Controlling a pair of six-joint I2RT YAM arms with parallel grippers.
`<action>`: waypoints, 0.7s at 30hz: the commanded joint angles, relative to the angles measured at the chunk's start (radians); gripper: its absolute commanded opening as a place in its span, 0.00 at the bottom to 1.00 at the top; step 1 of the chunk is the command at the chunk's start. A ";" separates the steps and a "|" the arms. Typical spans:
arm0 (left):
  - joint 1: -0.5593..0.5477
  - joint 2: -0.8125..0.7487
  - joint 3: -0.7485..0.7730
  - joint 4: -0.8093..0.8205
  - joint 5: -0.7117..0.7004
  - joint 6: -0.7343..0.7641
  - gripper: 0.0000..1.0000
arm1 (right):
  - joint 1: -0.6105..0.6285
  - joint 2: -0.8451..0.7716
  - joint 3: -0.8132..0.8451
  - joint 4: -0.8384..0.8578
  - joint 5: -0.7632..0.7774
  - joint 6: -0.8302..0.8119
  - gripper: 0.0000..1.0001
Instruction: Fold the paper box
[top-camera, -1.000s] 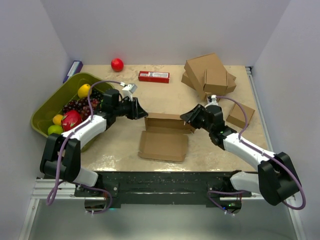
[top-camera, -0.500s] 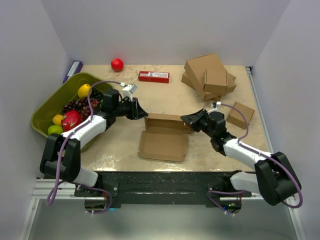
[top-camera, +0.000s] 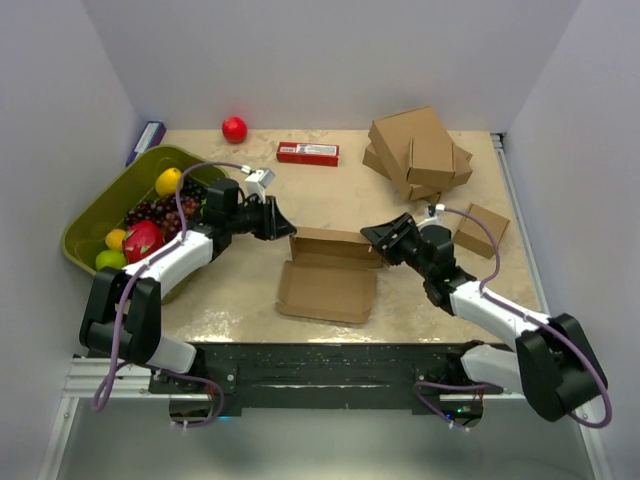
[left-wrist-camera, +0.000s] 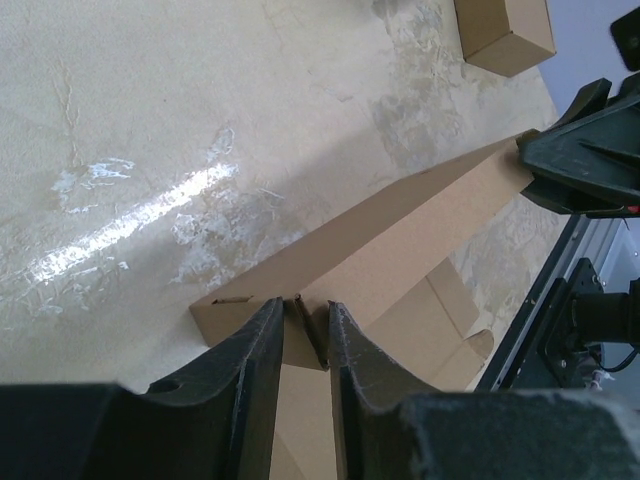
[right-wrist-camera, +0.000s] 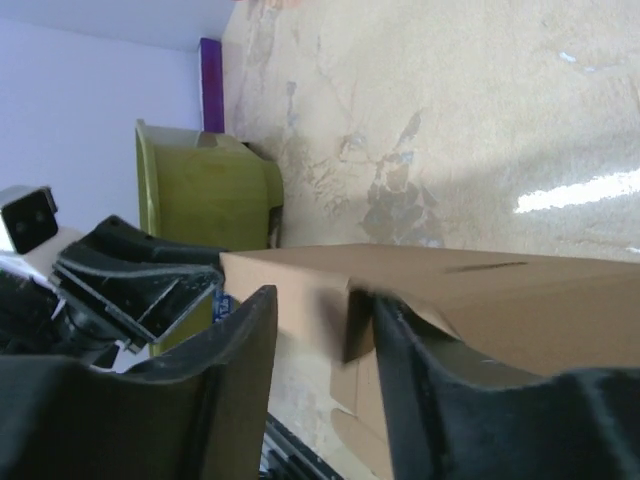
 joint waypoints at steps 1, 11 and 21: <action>-0.003 -0.009 -0.031 -0.045 -0.011 0.024 0.28 | -0.002 -0.130 0.033 -0.160 0.094 -0.144 0.66; -0.008 -0.020 -0.030 -0.039 -0.012 0.021 0.28 | 0.061 -0.443 0.011 -0.437 0.141 -0.388 0.42; -0.008 -0.032 -0.030 -0.039 -0.014 0.024 0.28 | 0.438 -0.254 0.086 -0.639 0.407 -0.406 0.17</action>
